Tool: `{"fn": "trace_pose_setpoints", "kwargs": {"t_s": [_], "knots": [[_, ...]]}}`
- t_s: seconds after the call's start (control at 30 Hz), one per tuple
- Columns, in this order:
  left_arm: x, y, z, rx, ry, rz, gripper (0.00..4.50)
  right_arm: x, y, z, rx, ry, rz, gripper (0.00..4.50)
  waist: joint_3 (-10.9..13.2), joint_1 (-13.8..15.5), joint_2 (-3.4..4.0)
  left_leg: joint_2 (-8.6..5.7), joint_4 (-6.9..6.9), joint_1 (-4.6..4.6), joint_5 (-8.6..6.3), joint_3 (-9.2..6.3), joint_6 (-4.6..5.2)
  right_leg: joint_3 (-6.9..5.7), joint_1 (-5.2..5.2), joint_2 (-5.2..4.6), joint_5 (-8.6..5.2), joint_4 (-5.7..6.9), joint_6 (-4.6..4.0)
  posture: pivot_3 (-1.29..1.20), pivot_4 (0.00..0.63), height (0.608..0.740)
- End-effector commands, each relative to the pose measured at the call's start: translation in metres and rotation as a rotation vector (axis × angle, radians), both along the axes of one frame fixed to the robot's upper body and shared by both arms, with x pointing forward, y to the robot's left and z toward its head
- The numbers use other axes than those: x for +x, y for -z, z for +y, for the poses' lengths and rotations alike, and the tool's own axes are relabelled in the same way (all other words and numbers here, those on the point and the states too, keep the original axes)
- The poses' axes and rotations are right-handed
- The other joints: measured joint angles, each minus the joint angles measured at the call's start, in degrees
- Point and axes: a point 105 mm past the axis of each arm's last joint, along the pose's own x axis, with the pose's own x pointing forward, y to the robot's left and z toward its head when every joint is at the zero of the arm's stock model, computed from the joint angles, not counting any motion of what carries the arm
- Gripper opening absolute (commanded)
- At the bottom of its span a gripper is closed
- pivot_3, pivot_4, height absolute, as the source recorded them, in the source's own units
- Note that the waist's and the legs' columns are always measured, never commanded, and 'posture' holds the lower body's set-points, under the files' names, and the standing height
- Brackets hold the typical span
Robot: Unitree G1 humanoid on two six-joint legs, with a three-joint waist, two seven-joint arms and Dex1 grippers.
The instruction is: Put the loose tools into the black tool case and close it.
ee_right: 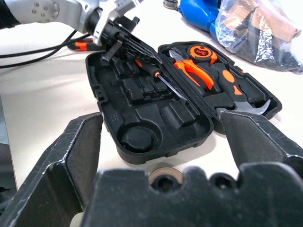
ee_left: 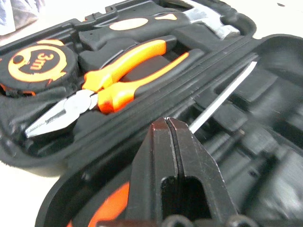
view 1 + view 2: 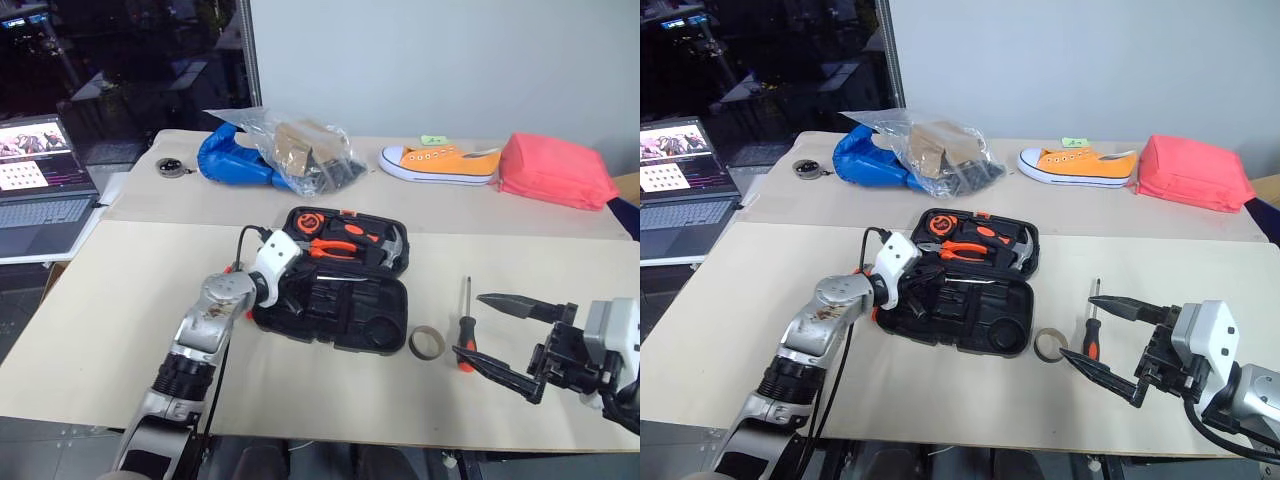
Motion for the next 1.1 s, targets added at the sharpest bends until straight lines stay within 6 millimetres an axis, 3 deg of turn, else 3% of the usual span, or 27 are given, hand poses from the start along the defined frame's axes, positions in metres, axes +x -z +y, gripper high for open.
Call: {"fn": "trace_pose_setpoints", "kwargs": {"t_s": [0.03, 0.1, 0.17, 0.3, 0.5, 0.53, 0.6, 0.73, 0.9, 1.07, 1.1], "knots": [[-0.013, 0.056, 0.011, 0.165, -0.001, 0.128, 0.04, -0.002, -0.004, 0.004, 0.0, -0.011, -0.02, 4.5, -0.22, 0.06, -0.01, 0.0, 0.0, 0.01, 0.0, 0.01, 0.0, 0.0, 0.02, -0.01, 0.0, -0.02, 0.01, 0.0, 0.15, 0.74], [-0.013, 0.062, 0.014, 0.167, -0.016, 0.141, 0.04, -0.003, -0.002, 0.006, 0.0, -0.014, -0.013, 4.5, -0.47, 0.01, 0.2, -0.02, 0.0, 0.08, 0.0, 0.02, 0.0, 0.01, 0.13, -0.04, -0.03, -0.04, 0.05, 0.0, 0.15, 0.74], [-0.01, 0.051, 0.012, 0.104, -0.014, 0.115, 0.04, -0.003, 0.0, 0.008, 0.008, -0.006, 0.002, 4.5, -0.49, -0.17, 0.22, -0.01, 0.0, 0.33, -0.01, 0.06, -0.01, 0.04, 0.37, -0.04, -0.05, -0.04, 0.07, 0.0, 0.15, 0.74], [-0.009, 0.003, 0.012, -0.134, 0.01, 0.03, 0.04, 0.004, 0.007, 0.008, 0.025, 0.061, 0.034, 4.5, -0.47, -1.1, 0.21, 0.11, -0.09, 0.84, -0.02, 0.07, -0.02, 0.03, 0.95, -0.01, -0.2, -0.05, -0.03, 0.0, 0.15, 0.74], [-0.05, -0.06, 0.022, -0.328, 0.231, 0.005, 0.04, 0.025, 0.022, -0.006, 0.039, 0.273, 0.146, 4.5, -0.24, -1.54, 0.01, 0.17, -0.09, 0.63, -0.01, 0.07, -0.02, 0.04, 0.6, 0.01, -0.16, -0.04, -0.07, 0.0, 0.15, 0.74], [-0.06, -0.069, 0.024, -0.328, 0.285, 0.006, 0.53, 0.027, 0.023, -0.009, 0.035, 0.315, 0.165, 4.5, -0.22, -1.52, -0.01, 0.19, -0.1, 0.55, -0.01, 0.03, -0.02, -0.02, 0.53, 0.02, -0.16, -0.06, -0.09, 0.0, 0.15, 0.74], [-0.085, -0.086, 0.024, -0.317, 0.412, 0.027, 1.01, 0.033, 0.03, -0.021, -0.017, 0.464, 0.218, 4.5, -0.23, -1.44, 0.0, 0.2, -0.14, 0.4, -0.01, 0.01, -0.02, -0.01, 0.35, -0.06, -0.17, -0.05, -0.09, 0.0, 0.15, 0.74], [-0.12, -0.101, 0.027, -0.239, 0.581, 0.078, 2.37, 0.045, 0.045, -0.034, -0.013, 0.649, 0.345, 4.5, -0.23, -1.31, 0.02, 0.1, -0.19, -0.11, -0.01, -0.08, -0.01, 0.03, -0.15, -0.19, -0.05, -0.06, -0.29, 0.0, 0.15, 0.74], [-0.14, -0.109, 0.021, -0.171, 0.673, 0.123, 3.96, 0.054, 0.066, -0.04, -0.02, 0.747, 0.518, 4.5, -0.15, -1.25, -0.06, 0.08, -0.2, -0.15, -0.01, -0.09, -0.01, -0.03, -0.18, -0.16, -0.21, -0.1, -0.04, 0.0, 0.15, 0.74], [-0.146, -0.117, 0.018, -0.163, 0.703, 0.111, 4.12, 0.055, 0.083, -0.039, -0.02, 0.779, 0.669, 4.5, -0.12, -1.28, -0.06, 0.07, -0.2, -0.14, 0.0, -0.03, 0.0, -0.06, -0.18, -0.1, -0.24, -0.11, 0.0, 0.0, 0.15, 0.74], [-0.145, -0.12, 0.018, -0.171, 0.704, 0.104, 4.19, 0.057, 0.086, -0.039, -0.028, 0.787, 0.685, 4.26, -0.12, -1.31, -0.06, 0.07, -0.2, -0.15, 0.0, -0.02, 0.0, -0.05, -0.18, -0.08, -0.24, -0.12, 0.0, 0.0, 0.15, 0.74]]}}
